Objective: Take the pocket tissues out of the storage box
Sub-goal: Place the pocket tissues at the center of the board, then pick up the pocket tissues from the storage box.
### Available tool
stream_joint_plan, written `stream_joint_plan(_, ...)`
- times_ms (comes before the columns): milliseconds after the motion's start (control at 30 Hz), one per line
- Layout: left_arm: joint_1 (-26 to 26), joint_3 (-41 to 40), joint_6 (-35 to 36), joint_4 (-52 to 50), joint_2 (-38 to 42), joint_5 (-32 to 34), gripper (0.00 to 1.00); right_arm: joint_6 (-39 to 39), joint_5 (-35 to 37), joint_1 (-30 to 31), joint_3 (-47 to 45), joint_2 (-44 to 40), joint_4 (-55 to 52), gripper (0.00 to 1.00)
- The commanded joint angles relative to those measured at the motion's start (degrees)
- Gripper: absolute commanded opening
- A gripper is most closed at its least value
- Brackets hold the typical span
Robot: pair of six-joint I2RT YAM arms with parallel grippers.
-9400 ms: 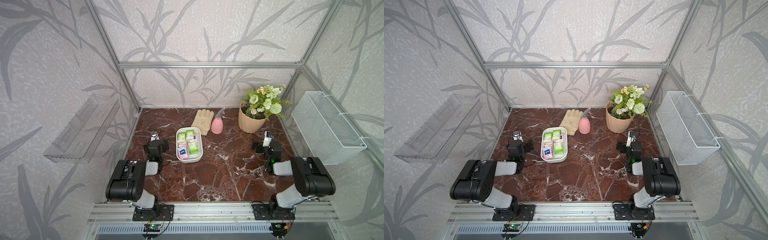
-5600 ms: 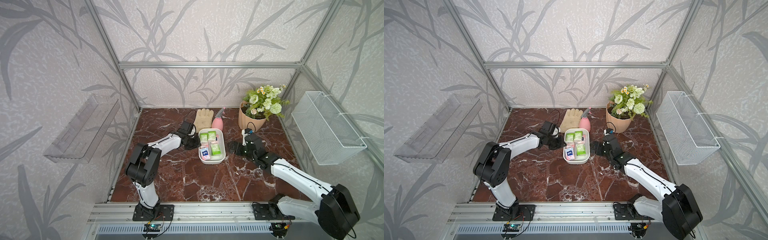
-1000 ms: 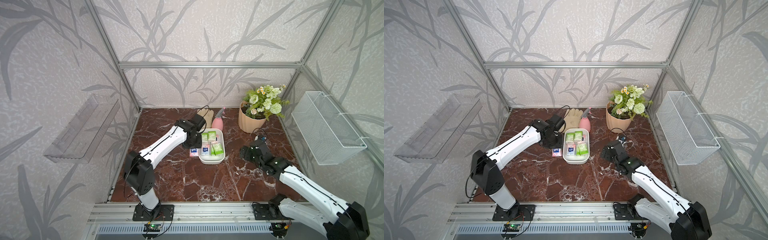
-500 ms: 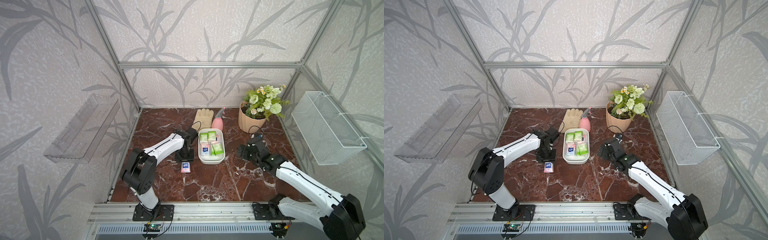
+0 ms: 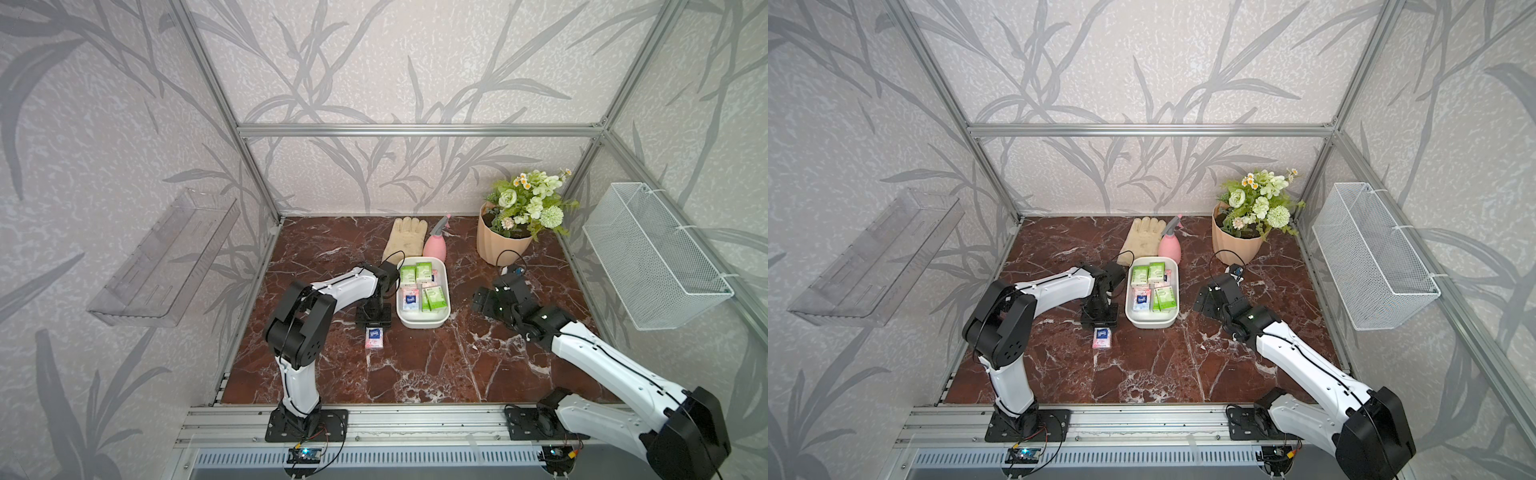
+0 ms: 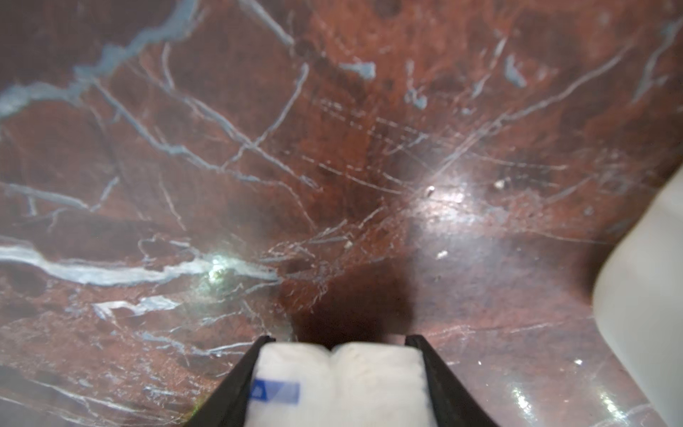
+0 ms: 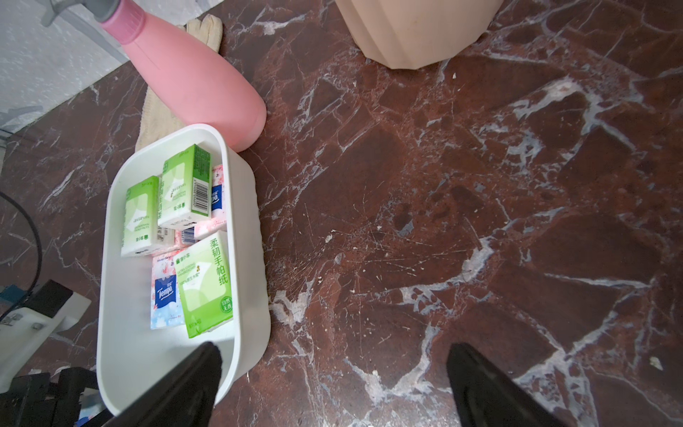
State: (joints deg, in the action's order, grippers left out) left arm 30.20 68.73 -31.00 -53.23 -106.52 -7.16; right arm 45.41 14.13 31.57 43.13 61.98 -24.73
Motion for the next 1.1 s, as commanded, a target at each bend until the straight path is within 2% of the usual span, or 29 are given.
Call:
stream_joint_plan(0,-0.3,-0.1,0.3,-0.4,-0.5,0.4,0.64,-0.3,1.5,0.3,0.7,-1.1,-1.1,0.99)
stream_joint_plan(300,-0.3,3.7,0.8,-4.6,4.0,3.1,0.79,-1.1,2.0,0.3,0.6,-1.5,-0.8,0.99)
stream_joint_plan(433,-0.3,4.2,1.6,-3.6,9.7,4.0,1.00,-1.4,2.3,0.3,0.1,-2.4,-0.8,0.99)
stream_joint_plan(700,0.0,6.9,2.3,-0.4,16.9,1.8,1.00,-1.8,2.8,0.3,-0.9,-3.9,-0.7,0.99)
stream_joint_plan(867,2.5,13.8,0.5,-2.2,13.5,4.1,1.00,-1.9,3.2,0.3,-0.7,-4.7,-0.9,0.99)
stream_joint_plan(1067,7.0,22.8,-0.1,-3.8,5.2,6.3,0.97,-1.9,3.3,0.3,-0.9,-5.5,-0.9,0.99)
